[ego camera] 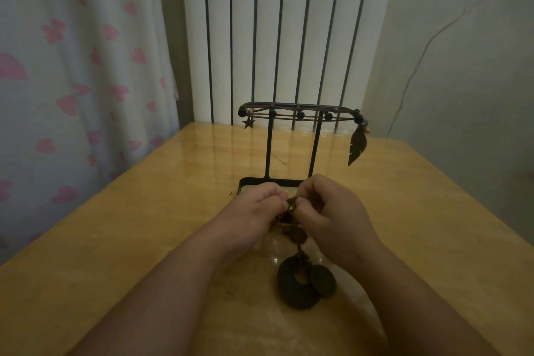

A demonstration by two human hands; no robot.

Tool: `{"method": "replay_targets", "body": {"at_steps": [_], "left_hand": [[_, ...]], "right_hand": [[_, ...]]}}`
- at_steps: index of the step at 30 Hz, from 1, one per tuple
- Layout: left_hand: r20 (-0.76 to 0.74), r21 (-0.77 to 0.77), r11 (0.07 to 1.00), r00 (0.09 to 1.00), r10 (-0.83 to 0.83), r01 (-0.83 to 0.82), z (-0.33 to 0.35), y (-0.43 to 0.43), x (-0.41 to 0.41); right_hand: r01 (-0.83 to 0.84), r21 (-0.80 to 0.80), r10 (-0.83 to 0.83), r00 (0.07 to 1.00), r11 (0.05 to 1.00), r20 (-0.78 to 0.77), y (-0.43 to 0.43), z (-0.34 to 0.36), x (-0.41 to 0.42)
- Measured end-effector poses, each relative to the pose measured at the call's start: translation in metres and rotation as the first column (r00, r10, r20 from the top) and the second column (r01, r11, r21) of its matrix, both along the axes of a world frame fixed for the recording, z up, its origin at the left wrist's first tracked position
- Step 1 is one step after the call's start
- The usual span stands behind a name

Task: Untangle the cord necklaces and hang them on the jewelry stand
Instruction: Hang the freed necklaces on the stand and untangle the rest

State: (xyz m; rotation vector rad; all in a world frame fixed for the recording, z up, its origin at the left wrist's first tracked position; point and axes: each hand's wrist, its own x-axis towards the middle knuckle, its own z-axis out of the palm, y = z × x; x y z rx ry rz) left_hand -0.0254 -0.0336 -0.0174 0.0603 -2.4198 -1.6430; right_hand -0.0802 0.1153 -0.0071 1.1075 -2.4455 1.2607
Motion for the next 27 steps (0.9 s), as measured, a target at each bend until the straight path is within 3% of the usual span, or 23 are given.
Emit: {"method": "replay_targets", "body": {"at_steps": [4,12,27], "left_hand": [[-0.017,0.004,1.0,1.0,0.011,-0.011,-0.001,-0.0003,-0.0005],[-0.015,-0.046,0.999,0.999,0.028,-0.029,0.0008,0.0015,0.0002],[-0.068,-0.029,0.995,0.994,0.091,-0.093,-0.0018,-0.0015,-0.0017]], "right_hand": [[-0.038,-0.019,0.039,0.995,0.999,0.089,0.001,0.0003,-0.0023],[-0.01,0.036,0.012,0.999,0.999,-0.047,0.0051,0.0041,-0.0017],[0.008,-0.053,-0.003,0.995,0.999,0.102,0.0037,0.0022,-0.0067]]}}
